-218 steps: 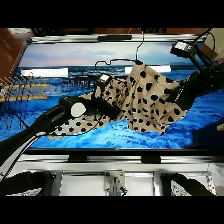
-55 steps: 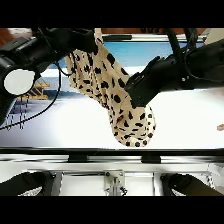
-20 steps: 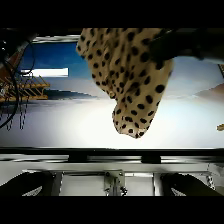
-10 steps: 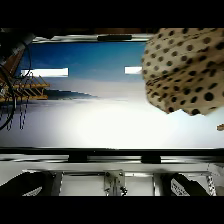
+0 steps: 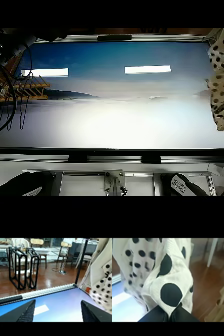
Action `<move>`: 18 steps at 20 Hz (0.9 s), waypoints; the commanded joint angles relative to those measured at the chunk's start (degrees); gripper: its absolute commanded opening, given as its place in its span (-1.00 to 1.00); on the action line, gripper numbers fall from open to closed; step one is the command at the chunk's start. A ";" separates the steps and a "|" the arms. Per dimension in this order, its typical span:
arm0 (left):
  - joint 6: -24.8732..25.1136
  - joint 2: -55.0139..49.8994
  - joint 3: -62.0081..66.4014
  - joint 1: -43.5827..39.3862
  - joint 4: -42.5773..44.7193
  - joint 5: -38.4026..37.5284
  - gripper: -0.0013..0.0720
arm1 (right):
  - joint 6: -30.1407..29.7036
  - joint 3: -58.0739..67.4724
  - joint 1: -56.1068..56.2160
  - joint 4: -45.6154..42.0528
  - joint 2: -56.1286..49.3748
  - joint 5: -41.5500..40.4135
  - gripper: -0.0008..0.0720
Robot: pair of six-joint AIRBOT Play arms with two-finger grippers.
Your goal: Fold the shirts.
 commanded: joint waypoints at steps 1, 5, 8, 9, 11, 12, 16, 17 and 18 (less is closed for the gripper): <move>0.00 -0.04 -0.02 -0.04 0.00 -0.22 0.86 | 0.48 0.00 -1.42 2.62 -3.04 -10.25 -0.84; 0.00 -0.04 -0.02 -0.04 0.02 -3.82 0.86 | 2.64 0.00 -1.42 0.22 -7.63 -14.78 -0.84; 0.00 -0.04 -0.02 -0.04 0.00 -5.77 0.86 | 6.71 0.00 -1.42 -5.55 -10.40 -17.49 -0.84; 0.00 -0.04 -0.02 -0.04 0.00 -5.75 0.86 | 7.65 0.00 -1.42 -7.08 -10.95 -18.45 -0.84; 0.00 -0.07 -0.02 -0.04 0.00 -5.77 0.86 | 9.03 0.00 -1.99 -9.07 -11.76 -21.22 -0.84; -0.02 -0.07 -0.02 -0.04 0.00 -5.81 0.86 | 10.32 0.00 -2.95 -9.09 -12.13 -22.97 -0.84; -1.53 -0.09 -0.02 -0.04 -0.24 -6.14 0.86 | 12.22 0.00 -8.57 -8.72 -12.85 -24.85 -0.84; -1.55 -0.11 -0.02 -0.04 -0.24 -6.14 0.86 | 12.92 0.00 -10.08 -8.70 -12.98 -24.24 -0.84; -1.79 -0.15 -0.02 -0.04 -0.26 -6.14 0.86 | 13.79 0.00 -11.63 -8.68 -13.14 -23.67 -0.84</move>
